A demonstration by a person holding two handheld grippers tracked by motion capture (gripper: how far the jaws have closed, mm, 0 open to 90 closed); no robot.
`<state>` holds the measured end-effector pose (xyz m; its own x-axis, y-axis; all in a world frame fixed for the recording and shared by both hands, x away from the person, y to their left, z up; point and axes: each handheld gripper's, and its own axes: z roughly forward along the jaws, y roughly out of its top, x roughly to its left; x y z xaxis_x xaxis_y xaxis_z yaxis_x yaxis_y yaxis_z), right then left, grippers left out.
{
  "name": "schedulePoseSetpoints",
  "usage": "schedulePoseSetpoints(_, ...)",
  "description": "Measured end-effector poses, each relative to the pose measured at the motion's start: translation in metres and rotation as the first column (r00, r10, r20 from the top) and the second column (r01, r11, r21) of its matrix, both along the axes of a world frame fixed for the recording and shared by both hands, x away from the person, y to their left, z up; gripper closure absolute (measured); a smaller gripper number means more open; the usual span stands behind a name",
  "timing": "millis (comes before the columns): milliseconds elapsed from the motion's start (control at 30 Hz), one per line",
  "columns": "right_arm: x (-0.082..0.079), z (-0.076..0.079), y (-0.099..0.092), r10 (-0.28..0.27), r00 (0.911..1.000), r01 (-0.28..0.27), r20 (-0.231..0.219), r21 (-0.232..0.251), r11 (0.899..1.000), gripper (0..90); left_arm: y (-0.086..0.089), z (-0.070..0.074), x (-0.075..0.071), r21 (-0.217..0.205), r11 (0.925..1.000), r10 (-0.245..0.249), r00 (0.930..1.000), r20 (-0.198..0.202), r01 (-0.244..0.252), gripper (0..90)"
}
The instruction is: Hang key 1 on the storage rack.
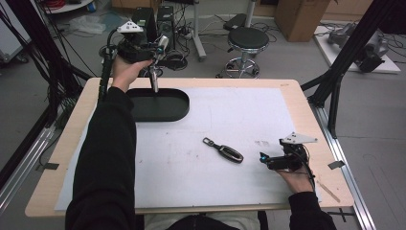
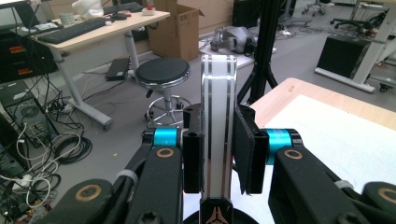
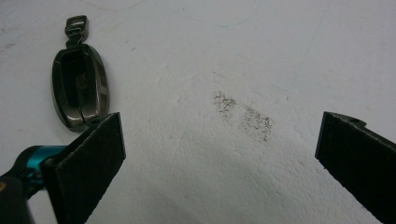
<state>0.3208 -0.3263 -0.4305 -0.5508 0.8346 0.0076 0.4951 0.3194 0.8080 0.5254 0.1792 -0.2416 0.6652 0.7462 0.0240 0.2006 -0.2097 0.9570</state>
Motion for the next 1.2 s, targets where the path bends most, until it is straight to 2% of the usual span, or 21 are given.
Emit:
schedulePoseSetpoints(133, -0.001, 0.000, -0.001, -0.003, 1.0000, 0.003, -0.001, 0.001, 1.000, 0.8, 0.000, -0.003, 0.003, -0.004, 0.9999, 0.015, 0.9999, 0.003, -0.015, 74.6)
schedulePoseSetpoints(200, -0.001, 0.000, -0.001, -0.002, 1.0000, 0.002, 0.000, 0.000, 1.000, 0.8, 0.001, -0.004, 0.005, -0.036, 0.9991, 0.022, 0.9998, 0.005, -0.021, 74.6)
schedulePoseSetpoints(433, 0.000, 0.000, -0.001, 0.001, 1.0000, -0.001, 0.003, -0.005, 1.000, 0.8, 0.003, -0.006, 0.008, -0.065, 0.9966, 0.053, 0.9984, 0.020, -0.052, 74.5)
schedulePoseSetpoints(567, -0.001, 0.000, -0.002, -0.002, 1.0000, 0.002, 0.002, -0.002, 1.000, 0.8, -0.003, -0.010, 0.010, -0.062, 0.9958, 0.071, 0.9963, 0.049, -0.068, 74.5)
schedulePoseSetpoints(667, -0.002, 0.000, -0.002, -0.001, 1.0000, 0.001, 0.002, -0.002, 1.000, 0.8, -0.005, -0.011, 0.012, -0.051, 0.9934, 0.106, 0.9919, 0.070, -0.102, 74.5)
schedulePoseSetpoints(900, -0.002, -0.001, -0.004, -0.007, 1.0000, 0.007, 0.003, -0.003, 1.000, 0.8, 0.002, -0.011, 0.015, -0.083, 0.9835, 0.166, 0.9840, 0.065, -0.160, 74.6)
schedulePoseSetpoints(1033, -0.003, -0.001, -0.004, -0.010, 0.9999, 0.010, -0.002, -0.003, 1.000, 0.8, 0.006, -0.011, 0.015, -0.091, 0.9860, 0.145, 0.9883, 0.048, -0.140, 74.6)
schedulePoseSetpoints(1133, -0.003, -0.001, -0.003, -0.009, 1.0000, 0.009, -0.001, -0.008, 1.000, 0.8, 0.008, -0.011, 0.014, -0.084, 0.9848, 0.157, 0.9861, 0.055, -0.152, 74.6)
schedulePoseSetpoints(1200, -0.003, -0.001, -0.003, -0.010, 0.9999, 0.010, -0.002, -0.009, 1.000, 0.8, 0.011, -0.011, 0.012, -0.099, 0.9829, 0.161, 0.9856, 0.053, -0.155, 74.5)
